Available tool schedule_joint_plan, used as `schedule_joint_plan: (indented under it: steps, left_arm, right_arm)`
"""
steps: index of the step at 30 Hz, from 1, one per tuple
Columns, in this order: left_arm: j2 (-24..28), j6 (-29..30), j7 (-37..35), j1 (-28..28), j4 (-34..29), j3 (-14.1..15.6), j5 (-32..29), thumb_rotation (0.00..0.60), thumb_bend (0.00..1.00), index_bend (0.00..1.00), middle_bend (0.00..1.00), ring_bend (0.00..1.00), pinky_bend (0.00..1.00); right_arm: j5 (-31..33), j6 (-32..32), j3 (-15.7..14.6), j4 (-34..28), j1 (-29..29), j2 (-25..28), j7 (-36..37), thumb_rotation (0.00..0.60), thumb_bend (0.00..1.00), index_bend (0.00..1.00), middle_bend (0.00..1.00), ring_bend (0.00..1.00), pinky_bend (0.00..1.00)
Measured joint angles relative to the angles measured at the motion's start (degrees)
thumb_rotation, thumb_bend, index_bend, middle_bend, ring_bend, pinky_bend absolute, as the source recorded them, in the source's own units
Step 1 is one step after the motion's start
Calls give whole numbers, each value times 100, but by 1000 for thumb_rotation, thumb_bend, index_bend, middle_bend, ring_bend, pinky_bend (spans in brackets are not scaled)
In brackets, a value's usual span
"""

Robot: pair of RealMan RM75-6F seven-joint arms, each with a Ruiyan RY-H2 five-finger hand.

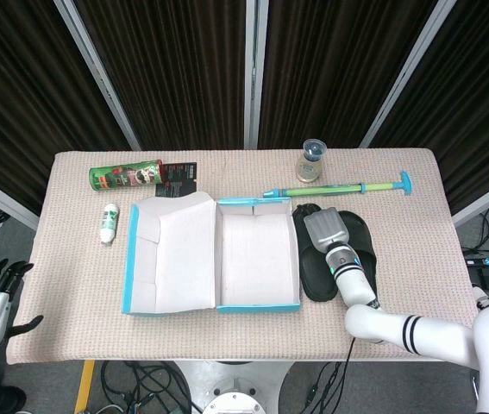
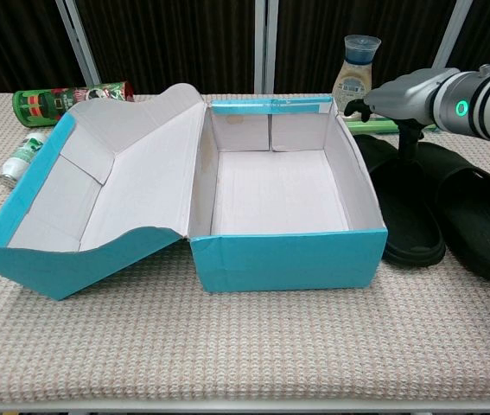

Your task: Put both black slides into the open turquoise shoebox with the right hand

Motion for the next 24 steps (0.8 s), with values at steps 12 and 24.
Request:
schedule_joint_plan:
  steps: [12,24]
  left_arm:
    - [9,-110,-85,-31,48,6,-56,600,28,165,120,41,20]
    - [31,-181,-75,-60,26,15,-71,600,28,165,120,41,20]
  right_arm:
    - [602,-113,-348,759,473,-521,-206,600,137,0,161,713,898]
    - [599,-247,-601,1287,576,-819,-142,600,192,104,293,663,899]
